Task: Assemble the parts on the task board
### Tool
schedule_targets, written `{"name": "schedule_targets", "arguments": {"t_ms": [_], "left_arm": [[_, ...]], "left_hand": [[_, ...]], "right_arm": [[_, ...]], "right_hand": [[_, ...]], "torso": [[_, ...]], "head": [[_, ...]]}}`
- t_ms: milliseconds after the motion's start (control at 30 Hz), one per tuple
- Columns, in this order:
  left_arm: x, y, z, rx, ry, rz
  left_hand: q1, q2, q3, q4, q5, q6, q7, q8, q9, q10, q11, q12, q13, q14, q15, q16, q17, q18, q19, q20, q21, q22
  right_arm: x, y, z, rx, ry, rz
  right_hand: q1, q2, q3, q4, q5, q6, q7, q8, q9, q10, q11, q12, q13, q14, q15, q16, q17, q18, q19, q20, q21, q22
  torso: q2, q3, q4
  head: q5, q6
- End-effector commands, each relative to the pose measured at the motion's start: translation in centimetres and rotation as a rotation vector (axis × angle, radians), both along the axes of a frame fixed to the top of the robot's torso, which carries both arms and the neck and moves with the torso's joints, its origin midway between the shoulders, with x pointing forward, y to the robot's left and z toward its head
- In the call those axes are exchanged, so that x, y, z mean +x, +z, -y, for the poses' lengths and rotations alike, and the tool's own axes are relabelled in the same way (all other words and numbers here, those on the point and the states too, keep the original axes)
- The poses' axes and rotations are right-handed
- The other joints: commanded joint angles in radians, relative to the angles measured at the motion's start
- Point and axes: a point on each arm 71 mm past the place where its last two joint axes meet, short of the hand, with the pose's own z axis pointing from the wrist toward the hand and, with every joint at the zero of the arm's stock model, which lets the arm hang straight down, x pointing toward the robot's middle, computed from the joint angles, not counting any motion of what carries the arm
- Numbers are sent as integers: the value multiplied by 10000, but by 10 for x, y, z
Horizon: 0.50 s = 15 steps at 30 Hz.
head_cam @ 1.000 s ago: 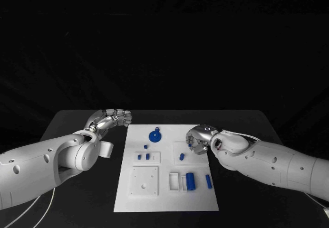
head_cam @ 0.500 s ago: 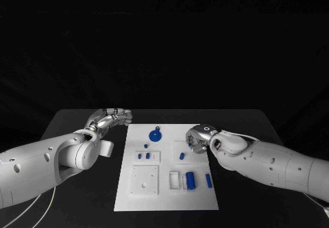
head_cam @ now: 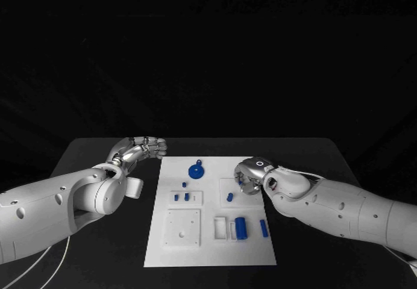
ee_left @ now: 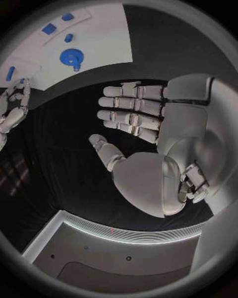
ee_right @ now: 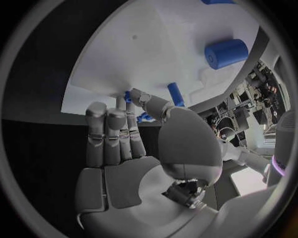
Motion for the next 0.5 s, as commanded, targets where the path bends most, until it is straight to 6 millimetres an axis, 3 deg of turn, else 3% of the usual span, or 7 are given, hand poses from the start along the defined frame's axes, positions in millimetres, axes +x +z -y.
{"name": "schedule_targets", "arguments": {"t_ms": [33,500], "left_arm": [[0,2,2,-123,-98,94],[2,1,-1,-75,15,114]], "left_hand": [[-6,53,-66,6,-6,-45,31,38,-10,-27,73,24,-12,22,42,-69,14,169,-13,81,-62,15],[-6,55,-72,6,-11,-40,28,49,-15,-33,77,24,-26,33,54,-94,25,190,-6,94,-67,25]], "right_arm": [[-3,-6,0,-319,-75,13],[-5,1,1,385,-57,522]], "right_hand": [[-9,90,45,-33,-44,102,-1,63,3,914,-21,53,19,1,-59,37,-15,693,17,-86,42,207],[-43,57,125,-44,-43,190,-32,77,13,1005,-60,51,75,50,-100,34,-27,693,55,-125,81,199]], "torso": [[-4,-6,7],[-4,3,2]], "head": [[-15,-1],[7,28]]}}
